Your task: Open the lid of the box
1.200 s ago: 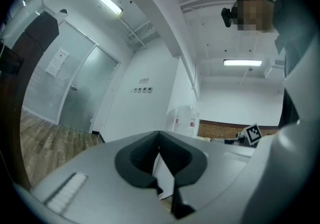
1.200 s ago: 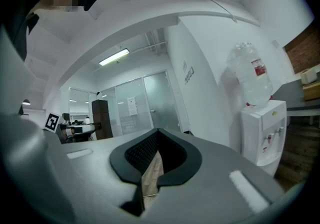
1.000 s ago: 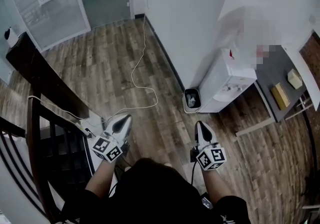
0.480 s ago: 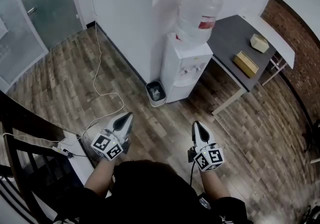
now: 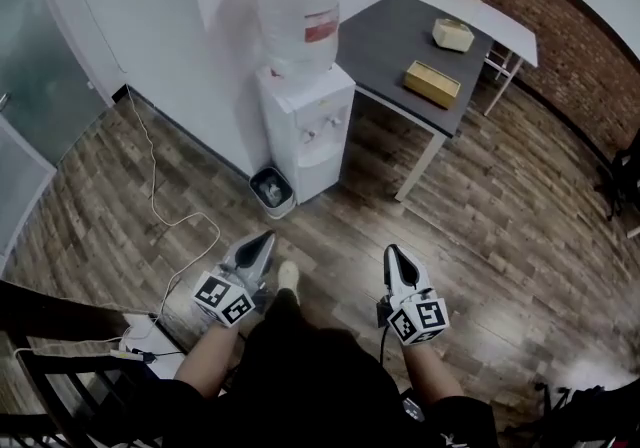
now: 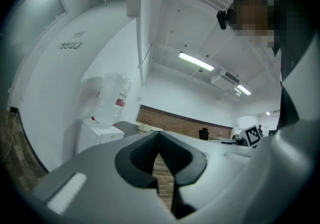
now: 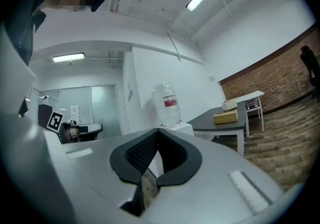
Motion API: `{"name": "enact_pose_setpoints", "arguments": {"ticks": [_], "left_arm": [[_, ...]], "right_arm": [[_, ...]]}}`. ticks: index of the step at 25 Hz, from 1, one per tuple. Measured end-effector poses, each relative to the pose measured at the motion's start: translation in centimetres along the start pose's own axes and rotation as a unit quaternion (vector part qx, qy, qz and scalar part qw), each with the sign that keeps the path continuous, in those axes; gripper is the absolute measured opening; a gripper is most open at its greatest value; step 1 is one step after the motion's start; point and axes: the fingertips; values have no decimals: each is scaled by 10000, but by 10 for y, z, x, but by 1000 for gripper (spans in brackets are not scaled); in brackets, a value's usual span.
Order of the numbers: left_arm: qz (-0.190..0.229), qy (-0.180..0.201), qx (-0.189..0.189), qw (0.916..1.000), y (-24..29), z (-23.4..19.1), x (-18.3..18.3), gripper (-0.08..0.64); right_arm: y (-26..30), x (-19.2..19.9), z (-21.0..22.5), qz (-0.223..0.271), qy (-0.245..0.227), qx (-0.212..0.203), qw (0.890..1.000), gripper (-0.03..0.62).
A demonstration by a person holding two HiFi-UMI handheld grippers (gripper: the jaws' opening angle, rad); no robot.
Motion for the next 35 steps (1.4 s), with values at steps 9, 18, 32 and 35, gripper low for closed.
{"name": "enact_pose_setpoints", "arguments": {"ticks": [9, 18, 32, 35], "left_arm": [[-195, -130, 857, 9960, 68, 17, 19, 0], [-161, -231, 1530, 9878, 147, -2, 11, 0], [-225, -448, 2213, 9739, 228, -57, 1, 0], [-252, -467, 2248, 9730, 242, -68, 3, 0]], "right_arm": [[-20, -11, 39, 191, -113, 811, 9965, 2], [14, -30, 73, 214, -199, 1292, 9912, 3], [81, -61, 110, 191, -384, 1763, 9834, 3], [87, -65, 117, 279, -365, 1932, 9801, 3]]}}
Point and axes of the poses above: the fingertips, and each gripper's own axes: y forward along the fingers, z to its right, x out of its underside, and after that the axes turned 4 degrees about y, right-handed
